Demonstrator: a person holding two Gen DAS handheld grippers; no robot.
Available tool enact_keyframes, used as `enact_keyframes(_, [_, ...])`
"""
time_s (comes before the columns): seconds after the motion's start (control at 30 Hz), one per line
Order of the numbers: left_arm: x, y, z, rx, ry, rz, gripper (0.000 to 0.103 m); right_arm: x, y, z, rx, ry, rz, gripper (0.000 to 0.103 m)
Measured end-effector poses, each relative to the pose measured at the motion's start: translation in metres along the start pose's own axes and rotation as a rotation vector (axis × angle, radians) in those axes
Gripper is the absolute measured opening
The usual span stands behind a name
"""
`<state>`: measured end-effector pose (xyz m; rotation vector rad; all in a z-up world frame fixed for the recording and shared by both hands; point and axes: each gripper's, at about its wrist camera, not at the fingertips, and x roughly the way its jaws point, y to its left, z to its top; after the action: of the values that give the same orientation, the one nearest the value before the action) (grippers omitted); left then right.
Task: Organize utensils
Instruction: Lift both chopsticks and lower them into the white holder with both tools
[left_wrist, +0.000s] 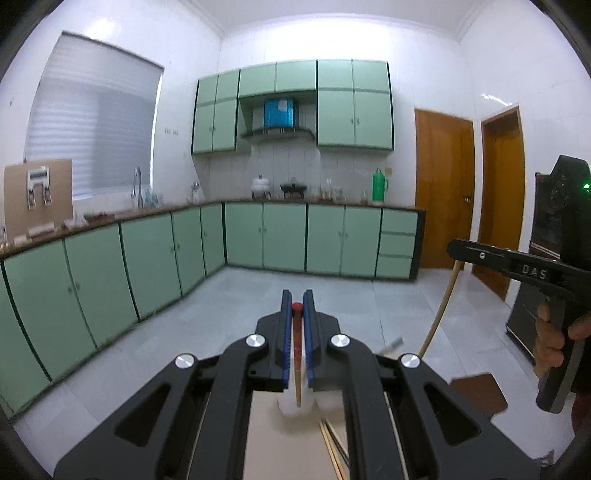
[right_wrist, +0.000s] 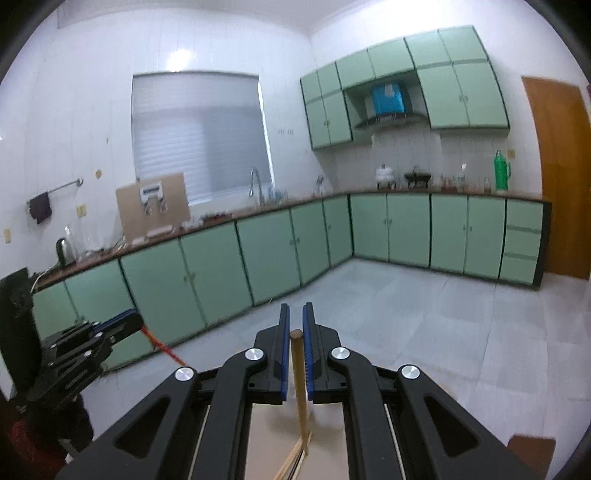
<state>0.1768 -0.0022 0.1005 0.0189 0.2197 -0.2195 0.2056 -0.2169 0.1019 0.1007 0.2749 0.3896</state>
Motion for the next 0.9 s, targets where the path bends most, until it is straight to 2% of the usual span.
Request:
enact_keyframes(0.2, [0.034,-0.009,0.030,0.031,-0.046,0.007,0.005,0.030,-0.007,0.032,0.001,-0.077,-0.043,0.007])
enact_keyframes(0.37, [0.069,-0.018,0.030,0.036,-0.024,-0.001,0.005,0.057,-0.016,0.031,0.007,-0.097,-0.071,0.007])
enact_keyframes(0.6, [0.120,-0.010,0.006,-0.008,0.051,-0.025,0.005,0.107,-0.021,0.002,-0.004,-0.023,-0.121,0.007])
enact_keyframes(0.8, [0.148,0.003,-0.016,-0.024,0.143,-0.054,0.006,0.124,-0.025,-0.020,0.001,0.050,-0.123,0.007])
enact_keyframes(0.9, [0.151,0.012,-0.022,-0.041,0.163,-0.049,0.007,0.125,-0.027,-0.027,-0.002,0.082,-0.121,0.009])
